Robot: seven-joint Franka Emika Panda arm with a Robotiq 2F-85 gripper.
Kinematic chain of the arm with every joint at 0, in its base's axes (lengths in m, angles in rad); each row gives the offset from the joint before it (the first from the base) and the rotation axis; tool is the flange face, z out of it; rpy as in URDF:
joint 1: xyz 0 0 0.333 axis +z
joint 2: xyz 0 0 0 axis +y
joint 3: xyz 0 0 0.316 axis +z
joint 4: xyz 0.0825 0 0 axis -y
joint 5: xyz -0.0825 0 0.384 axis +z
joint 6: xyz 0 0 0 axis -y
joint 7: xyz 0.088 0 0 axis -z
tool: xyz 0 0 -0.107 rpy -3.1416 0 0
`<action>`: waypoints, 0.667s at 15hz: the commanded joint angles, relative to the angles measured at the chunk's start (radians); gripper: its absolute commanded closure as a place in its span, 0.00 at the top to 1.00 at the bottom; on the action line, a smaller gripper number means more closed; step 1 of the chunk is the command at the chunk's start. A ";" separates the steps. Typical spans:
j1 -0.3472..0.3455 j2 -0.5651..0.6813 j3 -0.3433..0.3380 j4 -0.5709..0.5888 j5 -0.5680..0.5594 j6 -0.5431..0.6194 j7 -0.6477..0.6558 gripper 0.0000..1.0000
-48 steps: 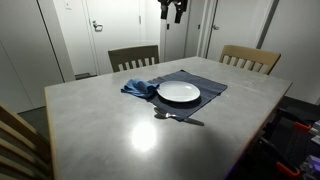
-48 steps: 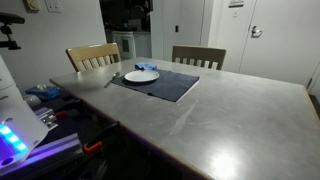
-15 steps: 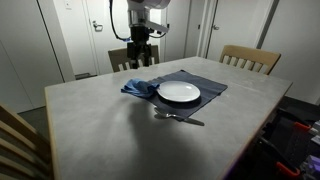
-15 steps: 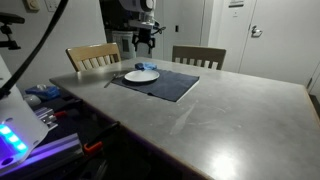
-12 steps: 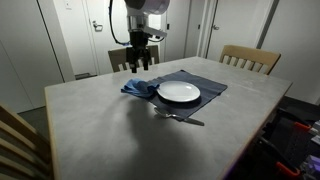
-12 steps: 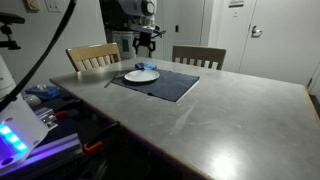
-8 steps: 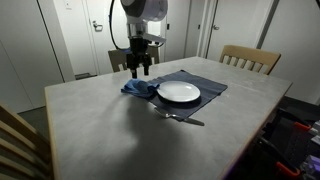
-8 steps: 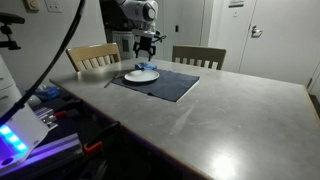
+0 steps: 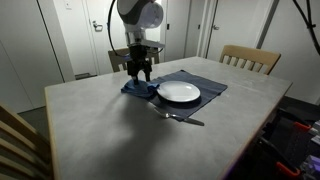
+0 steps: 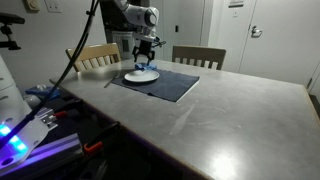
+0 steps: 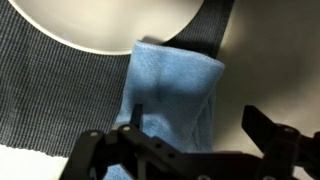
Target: Wipe the white plate with the blue towel
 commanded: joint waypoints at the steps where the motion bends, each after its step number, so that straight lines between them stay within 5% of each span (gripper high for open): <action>1: 0.018 0.057 -0.005 0.113 -0.008 -0.102 0.009 0.97; 10: 0.037 0.129 -0.021 0.221 -0.007 -0.131 0.060 1.00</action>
